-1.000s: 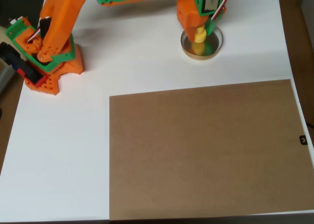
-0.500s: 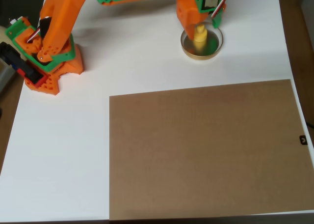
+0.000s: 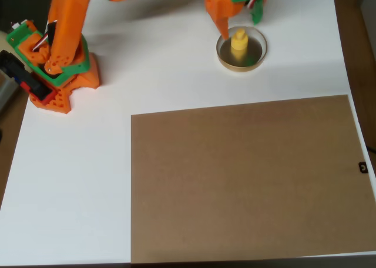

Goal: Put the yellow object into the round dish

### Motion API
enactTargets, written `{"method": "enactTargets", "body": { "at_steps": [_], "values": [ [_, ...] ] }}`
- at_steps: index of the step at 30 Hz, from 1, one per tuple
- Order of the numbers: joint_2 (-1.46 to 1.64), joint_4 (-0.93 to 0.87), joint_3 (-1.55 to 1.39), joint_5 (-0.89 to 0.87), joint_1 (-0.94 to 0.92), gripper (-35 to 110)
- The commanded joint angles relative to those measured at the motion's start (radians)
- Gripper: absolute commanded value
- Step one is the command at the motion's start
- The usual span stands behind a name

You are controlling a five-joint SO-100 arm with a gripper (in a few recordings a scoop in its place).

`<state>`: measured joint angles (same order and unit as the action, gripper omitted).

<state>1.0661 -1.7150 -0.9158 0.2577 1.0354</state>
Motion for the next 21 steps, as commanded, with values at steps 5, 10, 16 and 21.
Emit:
{"method": "enactTargets", "body": {
  "at_steps": [5,10,16,21],
  "values": [
    [0.388,0.026,-0.245,0.035,-0.031,22],
    [0.612,0.063,-0.469,0.048,-0.077,21],
    [0.825,0.058,-0.612,0.051,-0.173,22],
    [0.951,0.054,-0.69,0.071,-0.284,22]
  ]
}}
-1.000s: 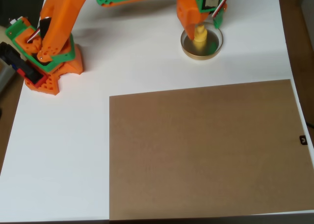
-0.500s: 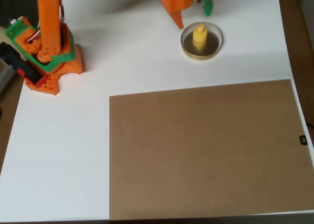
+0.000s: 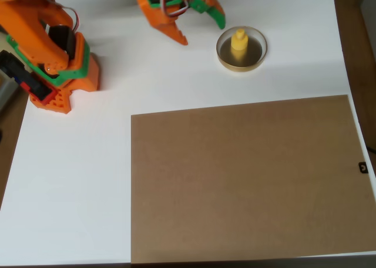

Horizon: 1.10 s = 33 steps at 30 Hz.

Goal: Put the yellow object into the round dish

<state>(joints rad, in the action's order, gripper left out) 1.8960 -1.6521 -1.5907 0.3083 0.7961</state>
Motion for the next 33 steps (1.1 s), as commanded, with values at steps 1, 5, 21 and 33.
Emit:
{"method": "enactTargets", "body": {
  "at_steps": [1,5,21,33],
  "values": [
    [0.14,-0.011,-0.025,0.028,-0.066,22],
    [0.198,-0.017,-0.06,0.041,-0.14,22],
    [0.353,0.021,-0.15,0.011,-0.476,21],
    [0.422,0.121,-0.299,0.029,-0.747,22]
  ]
}}
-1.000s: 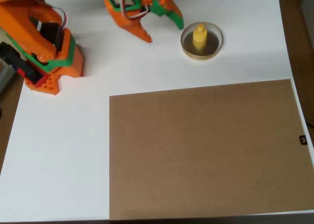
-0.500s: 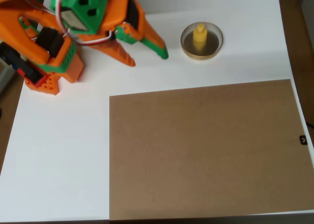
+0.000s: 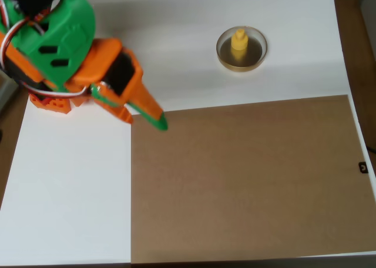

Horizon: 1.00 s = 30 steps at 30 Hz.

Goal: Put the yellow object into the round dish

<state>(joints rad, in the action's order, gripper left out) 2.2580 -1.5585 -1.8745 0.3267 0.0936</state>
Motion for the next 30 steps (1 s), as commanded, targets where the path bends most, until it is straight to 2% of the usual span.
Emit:
{"method": "enactTargets", "body": {
  "at_steps": [1,13,20,30],
  "values": [
    [0.066,0.035,-0.028,0.006,-0.064,22],
    [0.175,0.219,-0.201,-0.037,-0.281,22],
    [0.393,0.318,-0.377,-0.081,-0.301,20],
    [0.44,0.434,-0.488,-0.098,-0.351,20]
  ]
}}
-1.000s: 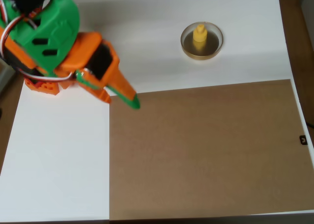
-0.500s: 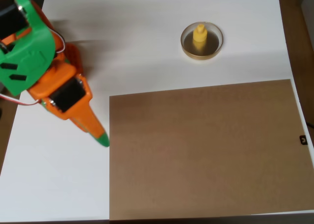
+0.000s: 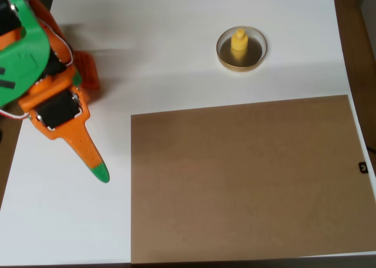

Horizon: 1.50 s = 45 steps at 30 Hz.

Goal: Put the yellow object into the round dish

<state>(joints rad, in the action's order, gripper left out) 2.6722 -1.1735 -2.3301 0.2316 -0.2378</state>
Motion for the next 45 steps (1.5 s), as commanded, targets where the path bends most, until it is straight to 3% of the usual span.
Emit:
{"method": "enactTargets", "body": {
  "at_steps": [1,12,26,45],
  "values": [
    [0.028,0.067,-0.057,-0.008,-0.025,20],
    [0.239,0.167,-0.334,-0.066,-0.057,21],
    [0.591,0.051,-0.537,-0.026,-0.081,23],
    [0.591,0.075,-0.607,-0.071,-0.094,21]
  ]
}}
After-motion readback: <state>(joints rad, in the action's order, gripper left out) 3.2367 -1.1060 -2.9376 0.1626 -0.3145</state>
